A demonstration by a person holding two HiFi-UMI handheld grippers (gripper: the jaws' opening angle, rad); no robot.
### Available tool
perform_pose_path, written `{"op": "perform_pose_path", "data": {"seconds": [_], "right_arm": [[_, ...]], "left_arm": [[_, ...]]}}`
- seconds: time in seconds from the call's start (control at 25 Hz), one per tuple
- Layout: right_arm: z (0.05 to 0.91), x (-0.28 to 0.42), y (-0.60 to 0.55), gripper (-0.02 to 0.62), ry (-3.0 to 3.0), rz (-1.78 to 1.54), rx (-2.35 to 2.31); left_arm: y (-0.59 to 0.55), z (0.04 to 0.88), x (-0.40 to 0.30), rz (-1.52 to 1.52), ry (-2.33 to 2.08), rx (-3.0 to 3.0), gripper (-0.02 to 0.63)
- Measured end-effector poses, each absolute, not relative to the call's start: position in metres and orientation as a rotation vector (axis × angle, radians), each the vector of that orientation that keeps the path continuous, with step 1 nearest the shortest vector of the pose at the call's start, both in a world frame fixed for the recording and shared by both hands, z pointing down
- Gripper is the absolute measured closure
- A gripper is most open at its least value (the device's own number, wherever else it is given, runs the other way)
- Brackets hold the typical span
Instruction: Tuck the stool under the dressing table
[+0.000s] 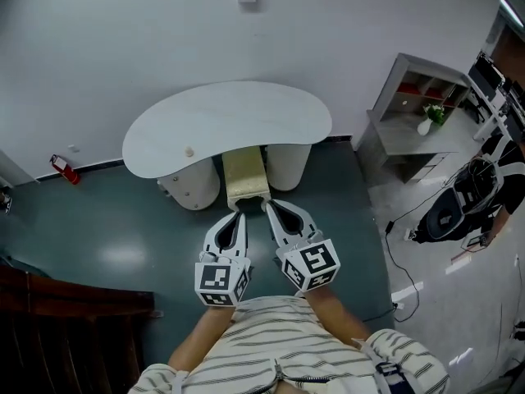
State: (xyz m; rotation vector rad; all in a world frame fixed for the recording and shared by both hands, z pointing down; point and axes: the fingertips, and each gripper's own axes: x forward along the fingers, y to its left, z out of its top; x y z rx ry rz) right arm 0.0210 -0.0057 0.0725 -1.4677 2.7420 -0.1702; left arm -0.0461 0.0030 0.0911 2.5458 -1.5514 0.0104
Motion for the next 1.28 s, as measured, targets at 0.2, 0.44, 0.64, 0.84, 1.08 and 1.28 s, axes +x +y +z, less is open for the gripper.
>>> {"op": "perform_pose_path", "data": {"seconds": [0.2, 0.44, 0.64, 0.84, 1.08, 1.28], "right_arm": [[0.046, 0.028, -0.006, 0.581, 2.693, -0.103, -1.470], [0.043, 0.026, -0.008, 0.582, 2.668, -0.073, -1.455], [0.050, 0.027, -0.008, 0.583, 2.678, -0.076, -1.453], [0.047, 0.028, -0.011, 0.583, 2.677, -0.064, -1.447], [0.049, 0.032, -0.011, 0.583, 2.665, -0.057, -1.461], [0.052, 0.031, -0.013, 0.583, 2.664, -0.060, -1.464]], "left_arm": [[0.000, 0.062, -0.042, -0.038, -1.574, 2.597, 0.600], [-0.004, 0.055, -0.040, -0.065, -1.603, 2.618, 0.600], [-0.007, 0.063, -0.036, -0.076, -1.605, 2.602, 0.600], [-0.010, 0.061, -0.037, -0.090, -1.613, 2.601, 0.600], [-0.010, 0.064, -0.037, -0.099, -1.625, 2.597, 0.600], [-0.013, 0.065, -0.040, -0.106, -1.626, 2.592, 0.600]]}}
